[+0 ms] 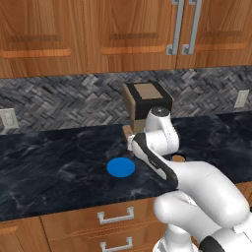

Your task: Take a sugar cube from the saucer and place it inside the coffee. Then, grab milk from the fridge and place it next to the coffee on the counter to sweeten the coffee.

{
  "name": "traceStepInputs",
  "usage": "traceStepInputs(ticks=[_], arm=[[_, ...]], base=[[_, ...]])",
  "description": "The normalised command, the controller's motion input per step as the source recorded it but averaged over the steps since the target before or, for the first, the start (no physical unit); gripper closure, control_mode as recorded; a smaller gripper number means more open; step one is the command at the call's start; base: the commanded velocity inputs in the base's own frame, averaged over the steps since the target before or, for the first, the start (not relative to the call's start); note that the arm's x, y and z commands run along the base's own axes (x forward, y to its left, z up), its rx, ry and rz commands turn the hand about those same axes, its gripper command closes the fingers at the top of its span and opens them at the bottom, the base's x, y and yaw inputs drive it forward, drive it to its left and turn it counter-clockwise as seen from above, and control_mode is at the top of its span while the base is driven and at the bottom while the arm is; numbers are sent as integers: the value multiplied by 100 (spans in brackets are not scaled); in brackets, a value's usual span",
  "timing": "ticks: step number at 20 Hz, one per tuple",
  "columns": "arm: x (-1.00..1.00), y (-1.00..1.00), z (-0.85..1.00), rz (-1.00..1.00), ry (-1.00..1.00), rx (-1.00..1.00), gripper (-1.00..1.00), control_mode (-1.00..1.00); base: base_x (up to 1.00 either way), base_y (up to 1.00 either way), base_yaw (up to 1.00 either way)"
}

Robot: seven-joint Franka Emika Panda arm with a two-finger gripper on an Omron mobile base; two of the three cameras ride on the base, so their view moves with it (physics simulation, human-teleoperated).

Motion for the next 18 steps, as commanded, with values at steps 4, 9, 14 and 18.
traceStepInputs(ticks=[4, 9, 14, 18], arm=[[-11, -56, 7, 0, 17, -13, 100, -100], [-7, -57, 9, 0, 20, -16, 100, -100], [0, -59, 12, 0, 18, -18, 100, -100], [0, -58, 0, 0, 7, -15, 100, -100]], base=[[0, 0, 0], [0, 0, 0], [0, 0, 0], [0, 0, 0]])
